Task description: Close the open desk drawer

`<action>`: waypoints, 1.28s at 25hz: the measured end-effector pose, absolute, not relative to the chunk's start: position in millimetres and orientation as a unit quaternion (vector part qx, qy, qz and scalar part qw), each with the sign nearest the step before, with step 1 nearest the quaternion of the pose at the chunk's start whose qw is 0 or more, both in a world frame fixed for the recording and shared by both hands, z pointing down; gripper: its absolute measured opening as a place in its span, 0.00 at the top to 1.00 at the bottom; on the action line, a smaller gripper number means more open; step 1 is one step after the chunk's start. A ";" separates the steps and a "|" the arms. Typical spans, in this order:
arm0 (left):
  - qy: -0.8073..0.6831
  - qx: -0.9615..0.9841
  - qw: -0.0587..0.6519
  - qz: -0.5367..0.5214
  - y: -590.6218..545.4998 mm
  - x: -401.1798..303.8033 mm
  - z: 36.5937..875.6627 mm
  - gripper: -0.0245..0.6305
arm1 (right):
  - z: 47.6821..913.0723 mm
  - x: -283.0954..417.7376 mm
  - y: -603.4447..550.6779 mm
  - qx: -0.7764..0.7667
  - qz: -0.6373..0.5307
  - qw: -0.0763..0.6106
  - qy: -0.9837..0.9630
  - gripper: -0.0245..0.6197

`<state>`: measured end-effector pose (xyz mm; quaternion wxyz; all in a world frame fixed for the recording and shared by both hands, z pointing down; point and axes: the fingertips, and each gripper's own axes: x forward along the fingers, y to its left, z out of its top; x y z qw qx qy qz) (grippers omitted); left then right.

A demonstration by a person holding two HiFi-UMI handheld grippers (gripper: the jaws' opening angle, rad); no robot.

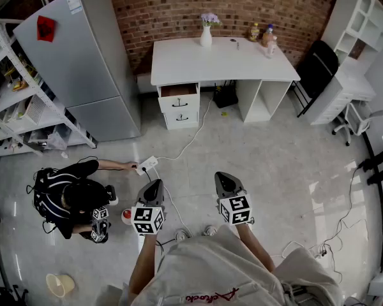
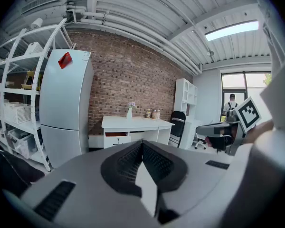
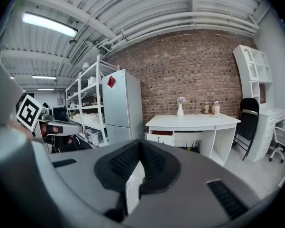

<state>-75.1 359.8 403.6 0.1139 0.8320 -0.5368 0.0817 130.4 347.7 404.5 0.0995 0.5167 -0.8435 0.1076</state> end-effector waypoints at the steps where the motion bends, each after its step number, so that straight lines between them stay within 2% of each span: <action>1: -0.536 0.833 0.114 0.081 360.2 -73.1 403.6 0.94 | 405.1 131.8 348.1 0.517 0.108 0.100 -0.843 0.94; 15: -0.546 0.825 0.112 0.088 361.8 -48.1 404.3 0.94 | 405.5 156.8 348.9 0.491 0.126 0.061 -0.860 0.94; 32: -0.574 0.806 0.112 0.087 362.4 -11.8 411.0 0.94 | 429.5 170.1 354.8 0.436 0.134 0.085 -0.886 0.94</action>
